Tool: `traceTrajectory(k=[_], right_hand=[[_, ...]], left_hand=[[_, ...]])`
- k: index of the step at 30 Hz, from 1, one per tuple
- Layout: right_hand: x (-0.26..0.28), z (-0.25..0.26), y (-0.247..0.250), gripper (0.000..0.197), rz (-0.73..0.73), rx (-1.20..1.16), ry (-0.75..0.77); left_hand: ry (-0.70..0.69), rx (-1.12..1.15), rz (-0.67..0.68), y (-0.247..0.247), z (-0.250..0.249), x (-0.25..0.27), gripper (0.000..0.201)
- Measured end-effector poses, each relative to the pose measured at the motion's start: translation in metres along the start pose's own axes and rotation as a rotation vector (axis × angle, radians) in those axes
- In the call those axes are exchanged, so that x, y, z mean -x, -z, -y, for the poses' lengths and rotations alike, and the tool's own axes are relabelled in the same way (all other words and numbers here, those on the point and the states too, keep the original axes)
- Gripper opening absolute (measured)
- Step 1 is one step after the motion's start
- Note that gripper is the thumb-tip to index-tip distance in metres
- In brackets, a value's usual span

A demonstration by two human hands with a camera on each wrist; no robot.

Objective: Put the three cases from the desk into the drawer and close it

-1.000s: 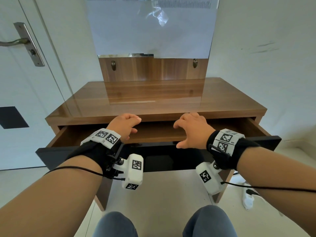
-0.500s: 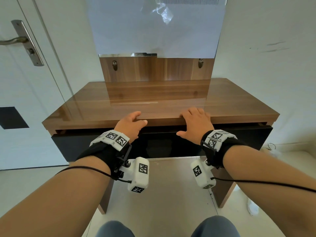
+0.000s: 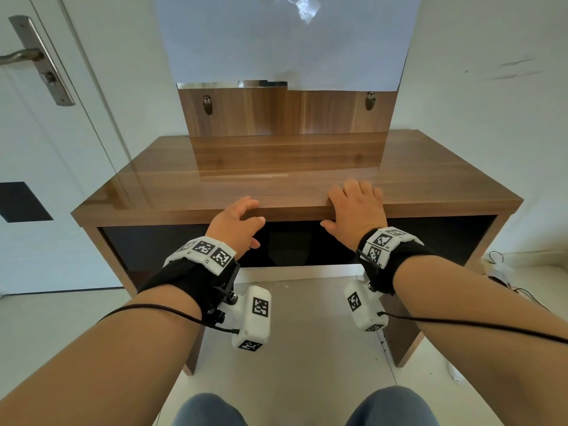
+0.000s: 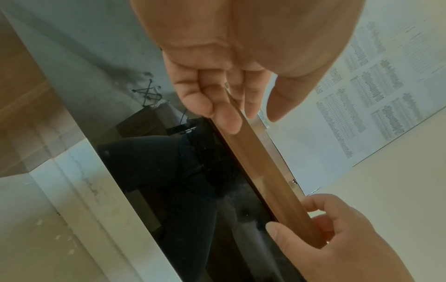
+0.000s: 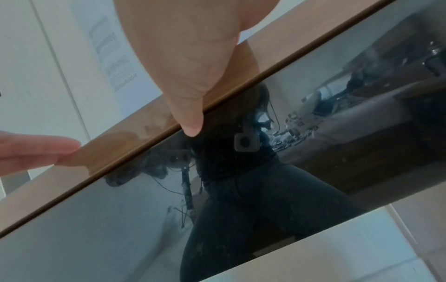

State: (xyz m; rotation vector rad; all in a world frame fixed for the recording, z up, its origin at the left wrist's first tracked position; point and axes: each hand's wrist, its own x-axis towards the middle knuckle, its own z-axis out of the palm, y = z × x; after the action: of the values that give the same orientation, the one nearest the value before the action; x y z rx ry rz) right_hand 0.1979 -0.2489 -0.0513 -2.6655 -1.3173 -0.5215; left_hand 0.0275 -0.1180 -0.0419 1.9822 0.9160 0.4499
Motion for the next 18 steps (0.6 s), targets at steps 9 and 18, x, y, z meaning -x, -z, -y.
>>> traceTrajectory(k=[9,18], right_hand=[[0.004,0.003,-0.002,0.047,0.002,-0.002,-0.026],[0.001,0.003,0.021,0.049,0.146,-0.094,-0.033]], left_hand=[[-0.004,-0.05,0.009,-0.002,0.0,0.001,0.042],[0.028,0.097,-0.125,0.007,-0.013,0.005,0.038]])
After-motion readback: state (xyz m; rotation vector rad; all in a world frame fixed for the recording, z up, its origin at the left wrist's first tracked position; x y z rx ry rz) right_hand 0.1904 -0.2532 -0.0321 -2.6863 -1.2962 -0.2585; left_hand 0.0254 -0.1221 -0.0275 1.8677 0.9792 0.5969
